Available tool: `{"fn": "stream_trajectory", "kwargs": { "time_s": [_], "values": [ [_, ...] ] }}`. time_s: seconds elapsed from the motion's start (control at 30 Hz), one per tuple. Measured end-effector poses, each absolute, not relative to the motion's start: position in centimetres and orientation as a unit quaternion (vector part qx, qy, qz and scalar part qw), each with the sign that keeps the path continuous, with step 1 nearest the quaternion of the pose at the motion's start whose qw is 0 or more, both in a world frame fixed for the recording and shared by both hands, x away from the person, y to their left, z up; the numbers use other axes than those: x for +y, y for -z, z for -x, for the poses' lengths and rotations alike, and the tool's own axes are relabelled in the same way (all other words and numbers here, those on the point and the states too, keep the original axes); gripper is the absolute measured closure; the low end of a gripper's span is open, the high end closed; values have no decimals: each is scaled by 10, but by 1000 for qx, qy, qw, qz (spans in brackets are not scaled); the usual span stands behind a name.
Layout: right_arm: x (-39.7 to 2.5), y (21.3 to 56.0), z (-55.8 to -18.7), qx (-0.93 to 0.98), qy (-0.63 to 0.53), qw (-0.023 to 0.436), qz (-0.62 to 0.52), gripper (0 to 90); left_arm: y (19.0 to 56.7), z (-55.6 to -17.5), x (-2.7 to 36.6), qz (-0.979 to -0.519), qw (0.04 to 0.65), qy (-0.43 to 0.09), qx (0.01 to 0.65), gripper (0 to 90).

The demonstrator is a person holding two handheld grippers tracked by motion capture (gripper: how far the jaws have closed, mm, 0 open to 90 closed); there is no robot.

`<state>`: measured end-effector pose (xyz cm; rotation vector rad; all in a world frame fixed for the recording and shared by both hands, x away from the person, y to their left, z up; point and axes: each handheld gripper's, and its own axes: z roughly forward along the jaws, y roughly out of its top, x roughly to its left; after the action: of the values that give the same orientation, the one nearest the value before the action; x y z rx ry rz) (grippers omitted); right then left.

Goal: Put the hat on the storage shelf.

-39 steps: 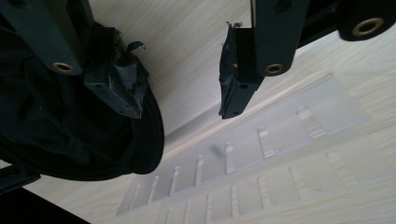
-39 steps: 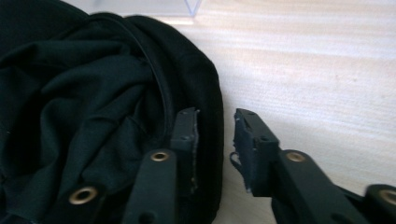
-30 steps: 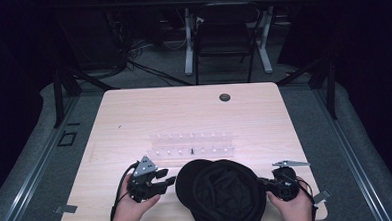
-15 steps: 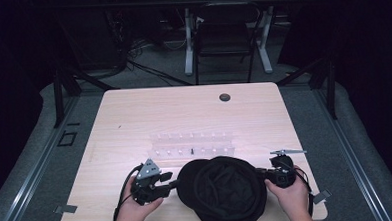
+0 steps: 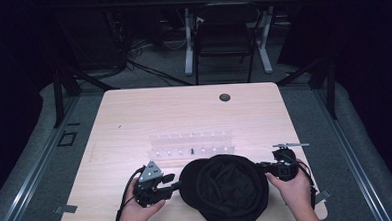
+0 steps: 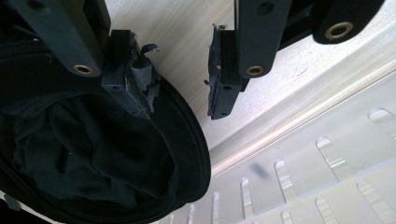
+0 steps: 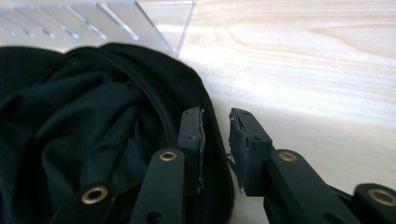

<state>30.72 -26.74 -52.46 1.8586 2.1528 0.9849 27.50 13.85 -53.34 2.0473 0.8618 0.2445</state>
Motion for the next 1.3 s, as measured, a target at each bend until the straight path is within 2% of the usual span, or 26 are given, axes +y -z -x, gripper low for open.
{"fn": "stream_trajectory", "kwargs": {
  "time_s": [0.37, 0.8, 1.2, 1.3],
  "values": [
    [-269, 510, -301, 739, -247, 27, -626, 726, 534, -274, 139, -828, 437, -103, 336, 604],
    [-268, 515, -298, 737, -210, -25, -642, 732, 536, -273, 139, -826, 440, -105, 336, 619],
    [-270, 526, -300, 722, -211, -50, -657, 741, 537, -273, 139, -829, 438, -105, 333, 624],
    [-272, 527, -304, 722, -200, -73, -659, 749, 538, -273, 139, -826, 440, -105, 335, 624]
  ]
}}
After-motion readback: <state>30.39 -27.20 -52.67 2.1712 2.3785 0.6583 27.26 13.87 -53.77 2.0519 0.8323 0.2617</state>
